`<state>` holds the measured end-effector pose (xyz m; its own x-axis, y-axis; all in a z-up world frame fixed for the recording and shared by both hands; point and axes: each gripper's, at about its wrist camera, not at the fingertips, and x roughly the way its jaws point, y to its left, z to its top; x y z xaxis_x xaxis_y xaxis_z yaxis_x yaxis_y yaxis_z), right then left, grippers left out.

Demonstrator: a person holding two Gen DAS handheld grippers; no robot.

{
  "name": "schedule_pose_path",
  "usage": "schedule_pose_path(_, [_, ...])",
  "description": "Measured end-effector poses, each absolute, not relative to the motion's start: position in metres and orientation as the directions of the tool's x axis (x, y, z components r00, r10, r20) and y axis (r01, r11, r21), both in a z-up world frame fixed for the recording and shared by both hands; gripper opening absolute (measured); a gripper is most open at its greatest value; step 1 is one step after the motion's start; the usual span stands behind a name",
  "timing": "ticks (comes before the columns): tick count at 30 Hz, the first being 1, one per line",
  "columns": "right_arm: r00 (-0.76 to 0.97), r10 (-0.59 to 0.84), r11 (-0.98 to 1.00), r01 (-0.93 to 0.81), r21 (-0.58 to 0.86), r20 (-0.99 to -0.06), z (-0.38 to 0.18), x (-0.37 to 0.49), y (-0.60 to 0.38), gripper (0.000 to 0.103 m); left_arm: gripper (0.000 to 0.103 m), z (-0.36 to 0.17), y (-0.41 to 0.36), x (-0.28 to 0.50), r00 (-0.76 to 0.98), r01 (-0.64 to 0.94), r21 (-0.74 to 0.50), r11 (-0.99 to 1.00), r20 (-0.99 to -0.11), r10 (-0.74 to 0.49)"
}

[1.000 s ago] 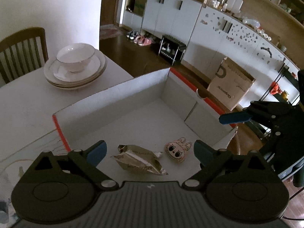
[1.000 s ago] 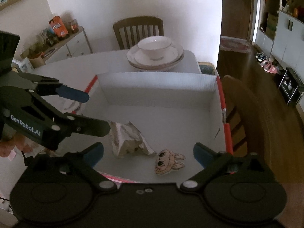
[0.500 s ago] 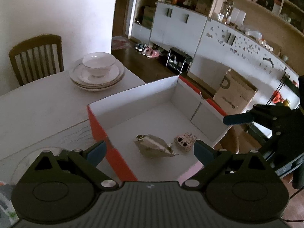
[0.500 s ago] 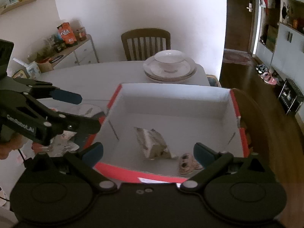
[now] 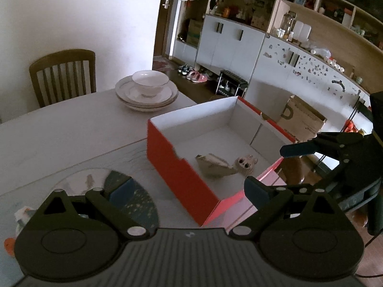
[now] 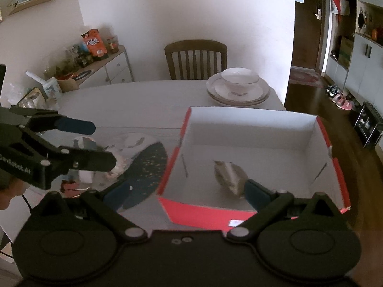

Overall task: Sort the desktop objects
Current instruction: 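Withdraw both tools from the box back over the table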

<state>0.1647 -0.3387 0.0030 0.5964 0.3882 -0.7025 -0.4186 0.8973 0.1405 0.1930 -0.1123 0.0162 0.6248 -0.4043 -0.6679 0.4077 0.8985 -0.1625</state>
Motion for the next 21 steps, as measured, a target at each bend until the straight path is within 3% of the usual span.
schedule_pose_path(21, [0.600,0.359,0.912,-0.390,0.131,-0.715,-0.018,0.126,-0.244,0.102,0.098,-0.024,0.008,0.124,0.645,0.385,-0.109,0.916,-0.679,-0.351])
